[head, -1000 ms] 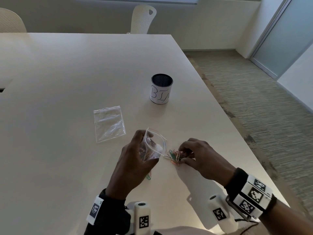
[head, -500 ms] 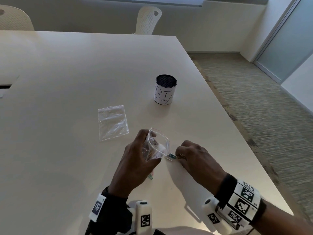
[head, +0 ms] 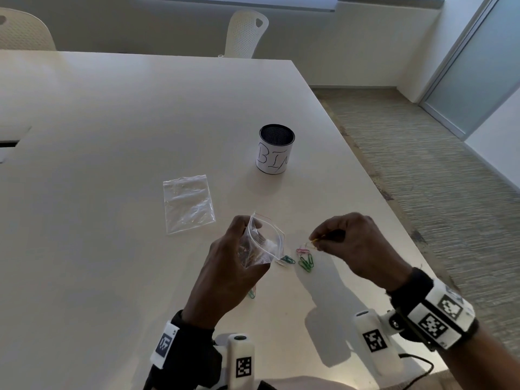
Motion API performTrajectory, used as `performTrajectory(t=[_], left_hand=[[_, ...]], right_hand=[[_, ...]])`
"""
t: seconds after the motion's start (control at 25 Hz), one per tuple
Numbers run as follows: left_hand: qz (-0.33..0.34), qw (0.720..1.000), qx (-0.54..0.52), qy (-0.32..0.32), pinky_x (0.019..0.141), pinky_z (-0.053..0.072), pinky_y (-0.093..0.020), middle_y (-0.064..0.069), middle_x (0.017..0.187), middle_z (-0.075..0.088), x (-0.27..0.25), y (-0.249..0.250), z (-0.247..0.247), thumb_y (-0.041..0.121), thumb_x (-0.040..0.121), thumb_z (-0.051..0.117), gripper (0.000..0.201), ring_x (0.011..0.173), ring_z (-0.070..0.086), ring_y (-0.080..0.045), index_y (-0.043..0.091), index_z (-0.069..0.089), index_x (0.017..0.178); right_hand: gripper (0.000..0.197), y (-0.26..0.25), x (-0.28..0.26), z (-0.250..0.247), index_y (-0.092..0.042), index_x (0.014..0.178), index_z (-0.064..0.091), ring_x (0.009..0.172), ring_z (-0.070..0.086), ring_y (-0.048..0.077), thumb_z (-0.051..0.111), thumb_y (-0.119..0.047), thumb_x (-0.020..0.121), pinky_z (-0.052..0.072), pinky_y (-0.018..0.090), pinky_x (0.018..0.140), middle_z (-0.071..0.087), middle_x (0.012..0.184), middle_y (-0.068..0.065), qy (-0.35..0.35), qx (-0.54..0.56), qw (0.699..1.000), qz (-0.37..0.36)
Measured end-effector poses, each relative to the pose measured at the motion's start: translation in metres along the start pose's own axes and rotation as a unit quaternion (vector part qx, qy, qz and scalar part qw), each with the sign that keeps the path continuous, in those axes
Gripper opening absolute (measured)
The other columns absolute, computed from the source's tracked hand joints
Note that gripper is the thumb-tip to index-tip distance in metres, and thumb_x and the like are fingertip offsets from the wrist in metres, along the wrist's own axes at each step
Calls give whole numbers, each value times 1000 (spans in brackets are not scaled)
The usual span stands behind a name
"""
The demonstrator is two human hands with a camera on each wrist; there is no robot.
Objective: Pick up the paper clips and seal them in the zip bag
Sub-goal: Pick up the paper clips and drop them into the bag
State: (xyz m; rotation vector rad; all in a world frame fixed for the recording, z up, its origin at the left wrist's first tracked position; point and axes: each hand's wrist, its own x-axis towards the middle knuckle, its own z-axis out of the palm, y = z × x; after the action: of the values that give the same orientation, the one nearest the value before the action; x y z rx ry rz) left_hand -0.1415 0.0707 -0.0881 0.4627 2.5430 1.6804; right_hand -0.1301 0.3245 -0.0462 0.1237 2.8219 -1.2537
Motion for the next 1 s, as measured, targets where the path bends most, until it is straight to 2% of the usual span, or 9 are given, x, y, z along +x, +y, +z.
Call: performTrajectory(t=[0.12,0.28,0.36,0.52,0.64,0.68,0.76,0.92,1.0], left_hand=[[0,1000,-1,-1,75,63,-39,12,97,73,0,1,0,20,83,84,46,83,73,-11,33,56,116],[4,1000,6,-4,77,64,-38,14,98,73,0,1,0,21,84,84,47,87,73,-6,33,55,119],[10,1000,13,-7,77,64,-36,14,99,74,0,2,-1,21,85,83,48,88,73,-4,34,54,121],[8,1000,8,-8,71,63,-33,11,96,75,-1,4,-1,18,86,82,46,82,74,-5,33,54,119],[9,1000,10,-9,65,56,-16,14,95,75,-1,4,-2,15,85,83,48,82,72,-1,31,55,121],[8,1000,9,-10,64,53,-11,15,94,74,-1,4,-2,14,84,83,49,82,72,0,31,55,121],[6,1000,6,-12,65,53,-11,15,95,75,-1,4,-2,13,84,83,50,84,72,-1,30,55,122],[4,1000,7,-7,63,53,-16,12,90,75,0,6,-2,11,84,82,48,79,72,-6,33,54,116],[4,1000,5,-3,62,53,-18,12,87,75,0,6,-3,11,83,81,48,76,72,-7,35,54,113]], right_hand=[[13,-24,-3,-13,-12,90,83,84,81,16,83,-2,83,63,25,84,83,83,2,8,102,995,8],[12,-61,-8,-11,-14,92,83,84,80,19,82,-5,84,64,34,85,83,85,2,-10,156,987,-42],[11,-74,-8,1,-13,93,83,83,80,17,82,-5,85,64,32,82,83,85,1,-24,139,987,-78],[11,-85,-4,26,-14,92,83,79,77,2,81,-6,86,62,18,78,82,85,-4,-33,42,986,-160],[12,-87,-2,32,-16,88,81,69,71,6,74,-6,90,52,13,63,76,76,-4,-57,-67,972,-217],[12,-88,-1,32,-14,87,80,66,68,8,73,-6,91,49,13,60,74,74,-3,-63,-85,968,-226],[11,-90,1,31,-13,86,79,64,67,10,72,-6,92,49,17,58,73,73,-1,-73,-83,967,-231],[11,-92,4,32,-13,85,78,70,70,10,72,-5,90,57,31,68,75,77,-1,-79,-57,967,-236],[10,-94,6,32,-11,85,78,74,73,11,72,-3,90,59,33,72,76,79,-1,-90,-28,968,-234]])
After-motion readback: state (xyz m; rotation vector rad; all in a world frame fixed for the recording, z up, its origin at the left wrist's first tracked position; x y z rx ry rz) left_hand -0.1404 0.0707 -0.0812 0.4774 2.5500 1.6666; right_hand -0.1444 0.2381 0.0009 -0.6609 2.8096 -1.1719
